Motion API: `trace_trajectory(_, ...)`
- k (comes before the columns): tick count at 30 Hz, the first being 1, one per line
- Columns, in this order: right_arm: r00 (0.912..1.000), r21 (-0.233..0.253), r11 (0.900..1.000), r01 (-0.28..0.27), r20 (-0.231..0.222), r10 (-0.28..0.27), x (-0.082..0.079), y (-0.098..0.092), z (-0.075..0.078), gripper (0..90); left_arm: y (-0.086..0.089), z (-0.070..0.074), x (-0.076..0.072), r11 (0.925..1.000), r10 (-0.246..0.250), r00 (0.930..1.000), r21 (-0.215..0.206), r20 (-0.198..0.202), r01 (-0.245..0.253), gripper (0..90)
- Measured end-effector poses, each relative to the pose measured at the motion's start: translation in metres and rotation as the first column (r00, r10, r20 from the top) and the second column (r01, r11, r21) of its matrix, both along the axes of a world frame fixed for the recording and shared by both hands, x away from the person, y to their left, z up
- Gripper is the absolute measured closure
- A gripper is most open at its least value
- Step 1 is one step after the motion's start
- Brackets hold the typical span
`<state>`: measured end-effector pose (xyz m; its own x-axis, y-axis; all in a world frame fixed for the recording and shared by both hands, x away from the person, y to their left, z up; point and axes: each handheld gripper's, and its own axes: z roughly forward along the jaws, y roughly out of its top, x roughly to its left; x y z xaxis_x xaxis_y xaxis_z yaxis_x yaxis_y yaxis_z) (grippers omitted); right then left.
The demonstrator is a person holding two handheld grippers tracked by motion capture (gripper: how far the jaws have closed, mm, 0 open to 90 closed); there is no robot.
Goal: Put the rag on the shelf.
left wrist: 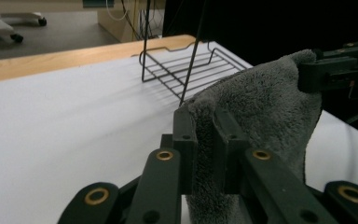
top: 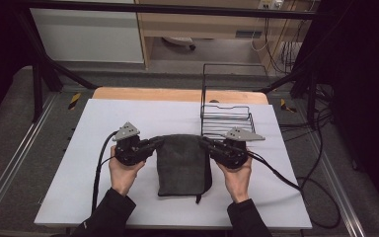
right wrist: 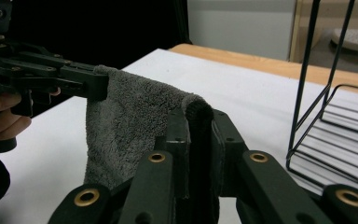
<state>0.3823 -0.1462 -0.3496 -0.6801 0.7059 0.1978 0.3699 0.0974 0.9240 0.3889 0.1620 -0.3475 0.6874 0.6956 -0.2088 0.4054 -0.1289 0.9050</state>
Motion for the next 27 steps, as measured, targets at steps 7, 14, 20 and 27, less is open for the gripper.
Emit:
trace_trajectory(7, 0.9983, 0.017, 1.000, 0.016, 0.055, -0.017, -0.006, -0.005, 0.015, 80.5, -0.003, 0.015, -0.005, 0.9993, -0.003, 0.9984, -0.037, 0.057, 0.005, 81.1)
trace_trajectory(14, 0.9933, 0.045, 0.999, 0.028, 0.111, -0.033, -0.010, -0.010, 0.029, 80.5, -0.008, 0.033, -0.008, 0.9981, -0.001, 0.9935, -0.061, 0.114, 0.008, 81.0)
trace_trajectory(20, 0.9858, 0.069, 0.997, 0.043, 0.159, -0.054, -0.014, -0.017, 0.043, 80.5, -0.014, 0.049, -0.009, 0.9969, -0.003, 0.9874, -0.078, 0.158, 0.015, 81.0)
trace_trajectory(27, 0.9764, 0.093, 0.994, 0.063, 0.200, -0.081, -0.016, -0.024, 0.059, 80.5, -0.025, 0.062, -0.007, 0.9945, 0.002, 0.9814, -0.103, 0.192, 0.019, 81.0)
